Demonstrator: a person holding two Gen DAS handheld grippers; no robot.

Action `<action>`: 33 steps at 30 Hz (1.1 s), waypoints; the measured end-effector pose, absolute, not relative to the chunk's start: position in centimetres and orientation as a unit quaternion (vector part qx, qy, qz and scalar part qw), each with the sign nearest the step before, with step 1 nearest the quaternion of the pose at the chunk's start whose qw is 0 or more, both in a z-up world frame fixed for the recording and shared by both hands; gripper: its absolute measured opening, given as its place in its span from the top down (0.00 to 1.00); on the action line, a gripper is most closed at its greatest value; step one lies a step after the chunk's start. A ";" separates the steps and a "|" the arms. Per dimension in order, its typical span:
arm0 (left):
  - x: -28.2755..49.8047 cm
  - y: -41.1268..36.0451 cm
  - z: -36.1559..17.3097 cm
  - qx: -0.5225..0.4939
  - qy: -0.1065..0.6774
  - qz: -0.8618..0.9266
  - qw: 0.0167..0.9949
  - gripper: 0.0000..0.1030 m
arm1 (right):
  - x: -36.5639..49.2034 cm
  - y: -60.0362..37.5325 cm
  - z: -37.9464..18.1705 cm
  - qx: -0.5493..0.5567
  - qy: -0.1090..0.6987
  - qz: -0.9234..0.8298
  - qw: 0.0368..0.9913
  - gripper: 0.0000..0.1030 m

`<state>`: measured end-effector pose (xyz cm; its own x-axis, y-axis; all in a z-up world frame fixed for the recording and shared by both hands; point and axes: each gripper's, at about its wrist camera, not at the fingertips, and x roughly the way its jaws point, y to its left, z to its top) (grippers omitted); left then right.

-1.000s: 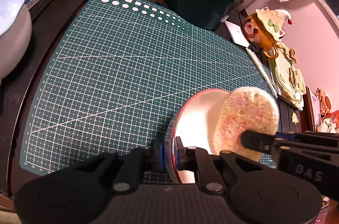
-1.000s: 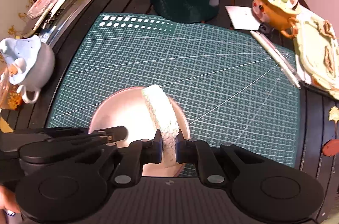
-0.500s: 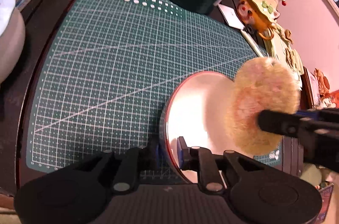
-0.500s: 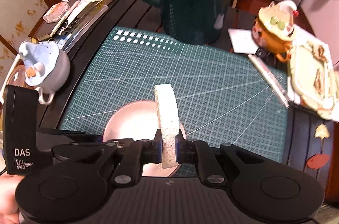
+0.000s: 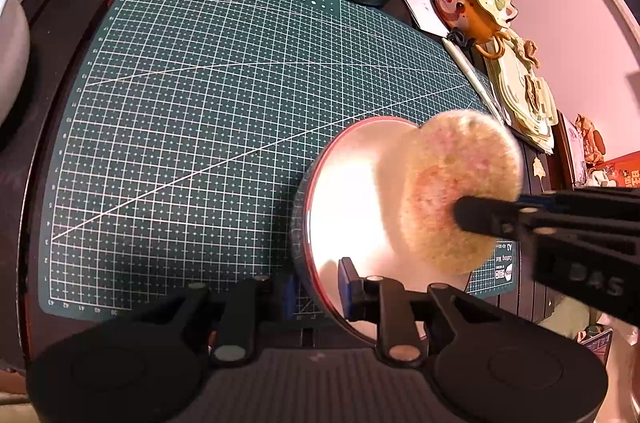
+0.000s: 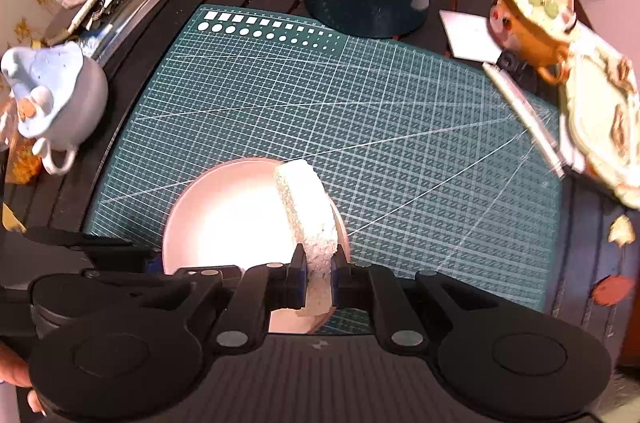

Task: Clean bowl
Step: 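Scrub the bowl interior with the sponge in the right tool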

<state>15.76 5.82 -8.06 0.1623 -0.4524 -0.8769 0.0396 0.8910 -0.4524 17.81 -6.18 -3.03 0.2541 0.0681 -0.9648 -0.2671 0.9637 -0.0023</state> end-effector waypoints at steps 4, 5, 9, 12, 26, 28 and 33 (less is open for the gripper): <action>15.8 6.1 -8.0 -0.172 0.626 -0.163 0.743 0.81 | 17.7 -5.8 -0.5 -0.110 0.581 0.111 0.799 0.91; 15.8 6.1 -8.0 -0.174 0.626 -0.163 0.742 0.81 | 17.7 -5.7 -0.1 -0.109 0.578 0.114 0.800 0.91; 15.7 6.3 -8.0 -0.181 0.627 -0.162 0.741 0.81 | 18.1 -5.6 0.0 -0.084 0.586 0.130 0.796 0.91; 15.8 6.4 -8.3 -0.187 0.628 -0.161 0.738 0.82 | 18.4 -4.9 -1.9 -0.078 0.600 0.130 0.785 0.91; 16.2 6.1 -8.7 -0.190 0.629 -0.160 0.737 0.83 | 18.1 -4.8 -2.9 -0.133 0.591 0.094 0.790 0.91; 16.2 6.0 -8.7 -0.190 0.629 -0.159 0.737 0.83 | 17.8 -4.6 -1.9 -0.153 0.580 0.095 0.795 0.91; 16.1 6.0 -8.7 -0.192 0.629 -0.159 0.737 0.83 | 17.7 -5.0 0.3 -0.133 0.570 0.110 0.803 0.91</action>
